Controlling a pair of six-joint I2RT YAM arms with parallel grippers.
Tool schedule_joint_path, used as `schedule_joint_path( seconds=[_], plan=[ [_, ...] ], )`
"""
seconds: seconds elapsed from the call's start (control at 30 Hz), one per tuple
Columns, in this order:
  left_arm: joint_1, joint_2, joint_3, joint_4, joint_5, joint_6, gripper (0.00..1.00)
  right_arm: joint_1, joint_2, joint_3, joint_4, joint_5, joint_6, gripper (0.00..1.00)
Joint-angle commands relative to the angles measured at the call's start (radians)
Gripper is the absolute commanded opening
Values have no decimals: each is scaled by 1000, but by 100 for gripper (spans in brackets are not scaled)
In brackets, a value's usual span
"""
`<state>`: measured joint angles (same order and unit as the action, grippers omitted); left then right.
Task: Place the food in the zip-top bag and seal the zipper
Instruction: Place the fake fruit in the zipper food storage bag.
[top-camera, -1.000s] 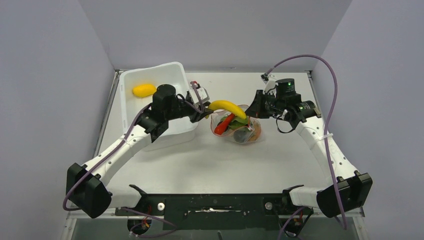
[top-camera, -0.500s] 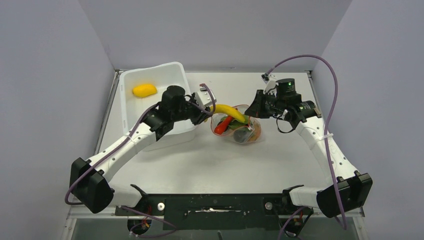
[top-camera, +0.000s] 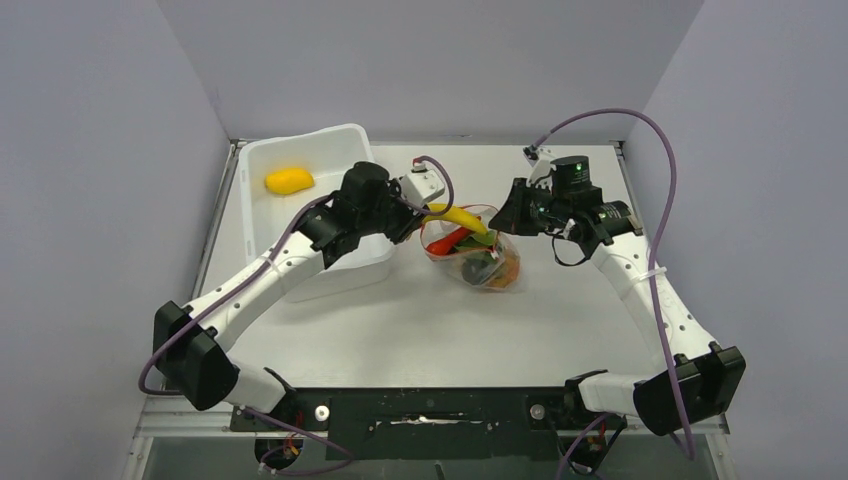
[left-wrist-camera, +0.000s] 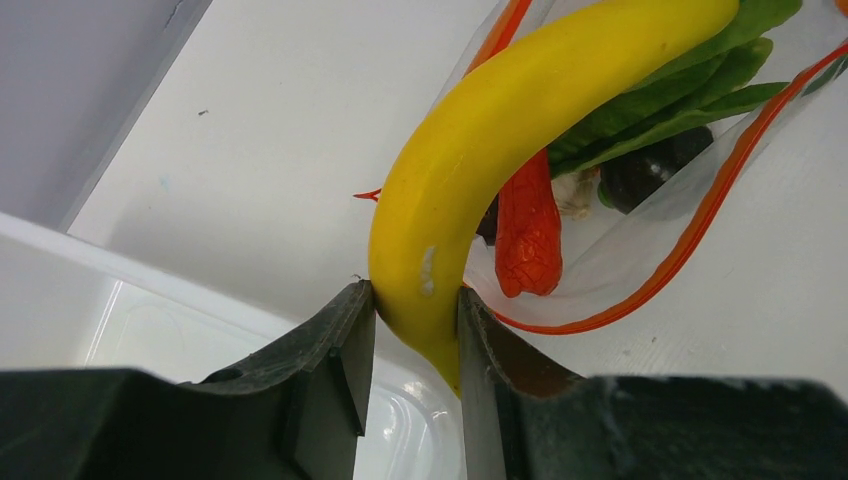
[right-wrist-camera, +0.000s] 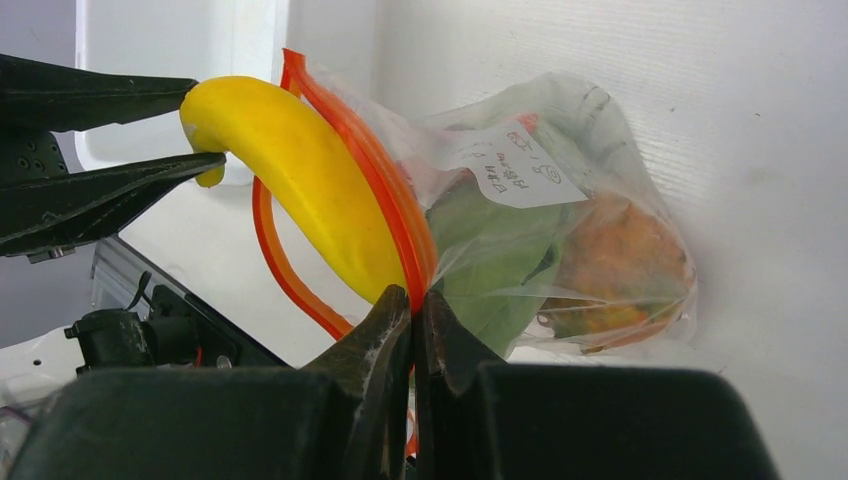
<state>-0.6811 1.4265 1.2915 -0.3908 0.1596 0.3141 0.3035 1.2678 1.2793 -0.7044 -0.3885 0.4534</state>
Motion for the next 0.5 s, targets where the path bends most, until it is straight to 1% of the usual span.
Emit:
schedule_joint_path(
  seconds=[0.0, 0.47],
  plan=[
    [-29, 22, 94, -57, -23, -19, 7, 11, -7, 62, 60, 1, 9, 0],
    [-92, 114, 203, -132, -5, -37, 9, 30, 16, 74, 74, -3, 14, 0]
  ],
)
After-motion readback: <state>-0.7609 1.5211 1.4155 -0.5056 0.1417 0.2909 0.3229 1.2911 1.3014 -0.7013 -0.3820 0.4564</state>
